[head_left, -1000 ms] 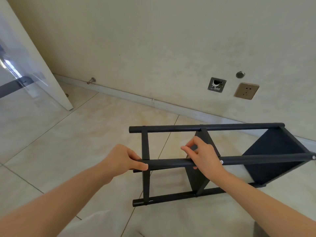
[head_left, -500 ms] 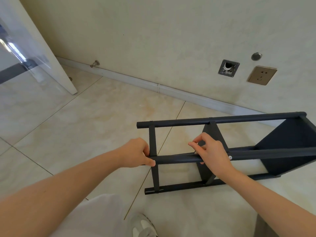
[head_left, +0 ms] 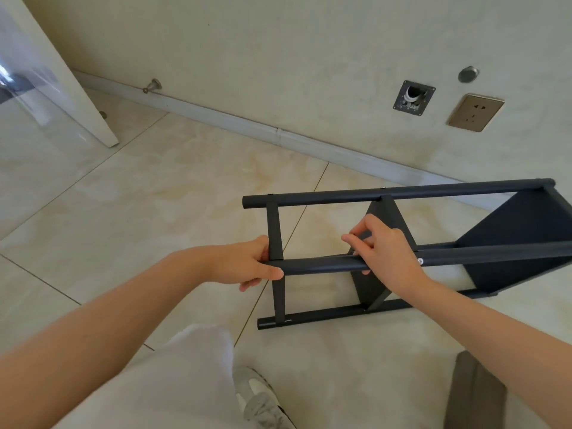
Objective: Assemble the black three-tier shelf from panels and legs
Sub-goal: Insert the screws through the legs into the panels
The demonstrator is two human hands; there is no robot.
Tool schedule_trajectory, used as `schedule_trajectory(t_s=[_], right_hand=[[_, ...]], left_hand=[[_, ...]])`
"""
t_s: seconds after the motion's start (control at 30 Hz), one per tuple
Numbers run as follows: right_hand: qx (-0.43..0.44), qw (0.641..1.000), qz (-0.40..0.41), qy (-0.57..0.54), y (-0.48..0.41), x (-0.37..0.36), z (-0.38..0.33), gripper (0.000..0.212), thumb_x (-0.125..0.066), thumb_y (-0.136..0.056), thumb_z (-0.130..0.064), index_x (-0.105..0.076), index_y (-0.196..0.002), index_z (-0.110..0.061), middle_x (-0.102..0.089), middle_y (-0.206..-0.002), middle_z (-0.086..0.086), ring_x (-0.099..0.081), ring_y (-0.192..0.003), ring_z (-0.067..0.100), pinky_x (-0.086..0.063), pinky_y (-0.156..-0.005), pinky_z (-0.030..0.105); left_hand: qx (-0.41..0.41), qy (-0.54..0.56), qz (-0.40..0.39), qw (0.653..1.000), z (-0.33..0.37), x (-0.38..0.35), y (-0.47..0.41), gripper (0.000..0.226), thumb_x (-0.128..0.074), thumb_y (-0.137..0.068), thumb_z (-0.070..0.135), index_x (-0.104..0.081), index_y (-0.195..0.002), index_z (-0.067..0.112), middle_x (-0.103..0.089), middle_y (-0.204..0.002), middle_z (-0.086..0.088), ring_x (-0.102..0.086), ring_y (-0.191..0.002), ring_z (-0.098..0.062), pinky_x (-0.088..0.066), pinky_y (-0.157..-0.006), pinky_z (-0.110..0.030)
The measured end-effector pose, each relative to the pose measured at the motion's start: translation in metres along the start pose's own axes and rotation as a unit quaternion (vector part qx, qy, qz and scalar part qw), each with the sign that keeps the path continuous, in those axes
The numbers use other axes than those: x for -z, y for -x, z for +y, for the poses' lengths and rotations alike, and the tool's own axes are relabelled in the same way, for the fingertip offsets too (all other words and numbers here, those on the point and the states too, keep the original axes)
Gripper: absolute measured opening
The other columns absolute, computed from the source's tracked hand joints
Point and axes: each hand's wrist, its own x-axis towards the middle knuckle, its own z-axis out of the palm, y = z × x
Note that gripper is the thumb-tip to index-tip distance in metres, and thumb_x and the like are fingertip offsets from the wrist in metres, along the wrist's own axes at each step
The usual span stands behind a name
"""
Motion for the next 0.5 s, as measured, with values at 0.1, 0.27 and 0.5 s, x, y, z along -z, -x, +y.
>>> schedule_trajectory(t_s=[0.1,0.27,0.5], right_hand=[[-0.001,1.000,0.007,0.006,-0.004,0.000,-0.001,0.022,-0.059,-0.092,-0.041,-0.051,-0.095,-0.021,-0.069,-0.065,0.001,-0.066,-0.052,0.012,-0.060,-0.061,0.035],[-0.011,1.000,-0.004,0.022,-0.011,0.002,-0.003,0.020,-0.059,-0.093,-0.040,-0.051,-0.094,-0.022,-0.069,-0.065,-0.002,-0.065,-0.051,0.006,-0.058,-0.060,0.024],[-0.002,0.998,-0.048,0.032,-0.009,0.004,-0.002,0.015,-0.059,-0.094,-0.037,-0.049,-0.089,-0.027,-0.069,-0.069,-0.005,-0.065,-0.055,0.000,-0.056,-0.058,0.018]], left_hand=[[-0.002,-0.031,0.002,1.000,0.000,-0.001,-0.002,0.023,-0.053,-0.103,0.040,-0.035,-0.095,0.028,-0.052,-0.070,0.004,-0.045,-0.065,-0.009,-0.046,-0.069,-0.021],[-0.012,-0.049,0.003,0.999,0.001,0.001,-0.004,0.026,-0.051,-0.103,0.041,-0.036,-0.109,0.021,-0.050,-0.086,0.000,-0.047,-0.074,-0.010,-0.048,-0.069,-0.022],[-0.021,-0.051,-0.044,0.997,-0.007,0.004,-0.009,0.038,-0.054,-0.101,0.045,-0.033,-0.117,0.018,-0.052,-0.088,-0.003,-0.054,-0.079,-0.013,-0.059,-0.090,-0.036]])
